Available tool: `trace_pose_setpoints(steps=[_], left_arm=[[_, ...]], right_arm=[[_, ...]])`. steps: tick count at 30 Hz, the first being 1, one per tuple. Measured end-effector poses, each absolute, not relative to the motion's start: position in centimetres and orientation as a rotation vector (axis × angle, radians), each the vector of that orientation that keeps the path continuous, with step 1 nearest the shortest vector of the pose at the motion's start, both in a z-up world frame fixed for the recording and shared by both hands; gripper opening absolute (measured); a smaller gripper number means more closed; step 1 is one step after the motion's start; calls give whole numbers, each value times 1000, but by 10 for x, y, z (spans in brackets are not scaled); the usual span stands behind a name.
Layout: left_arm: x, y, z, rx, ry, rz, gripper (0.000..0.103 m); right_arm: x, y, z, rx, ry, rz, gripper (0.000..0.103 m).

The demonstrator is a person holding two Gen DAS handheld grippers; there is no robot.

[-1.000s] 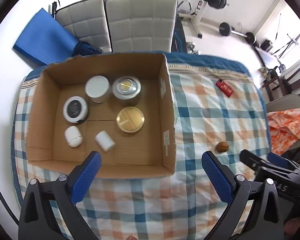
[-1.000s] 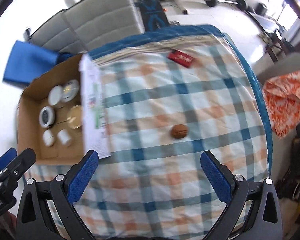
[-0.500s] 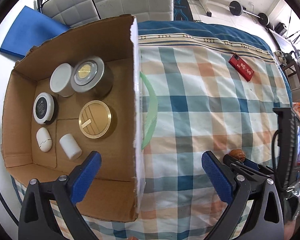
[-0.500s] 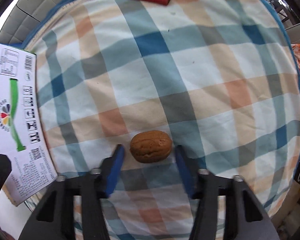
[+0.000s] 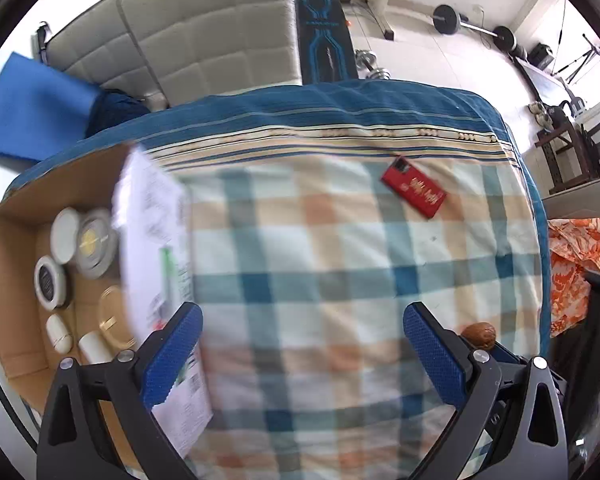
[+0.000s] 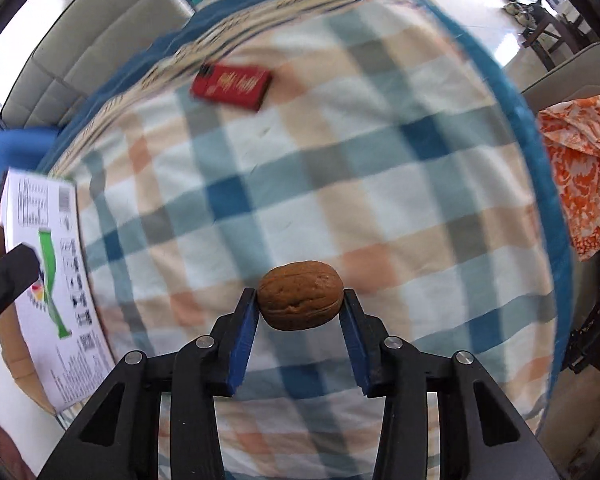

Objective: Organize rigid objects
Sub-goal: 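Grasp the red card box with the left tool while the right tool grasps the walnut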

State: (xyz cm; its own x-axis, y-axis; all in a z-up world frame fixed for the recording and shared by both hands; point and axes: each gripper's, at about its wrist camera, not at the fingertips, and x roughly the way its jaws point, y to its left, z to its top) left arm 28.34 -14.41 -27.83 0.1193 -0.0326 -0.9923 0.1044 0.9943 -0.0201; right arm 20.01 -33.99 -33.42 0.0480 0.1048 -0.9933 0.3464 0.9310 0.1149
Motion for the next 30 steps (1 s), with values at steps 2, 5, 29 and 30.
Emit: trace_pose_setpoints(steps=[2, 5, 29, 30], left_arm=[[304, -163, -291, 34, 1490, -141, 103], [331, -185, -309, -38, 1553, -181, 103], [360, -249, -372, 215, 1611, -213, 38], [355, -247, -372, 223, 1609, -212, 38]], right_arm=[[213, -366, -334, 381, 1510, -232, 44], [227, -397, -339, 410, 1498, -281, 44], [252, -436, -364, 433, 1516, -268, 44], [250, -434, -365, 423, 1518, -266, 44]])
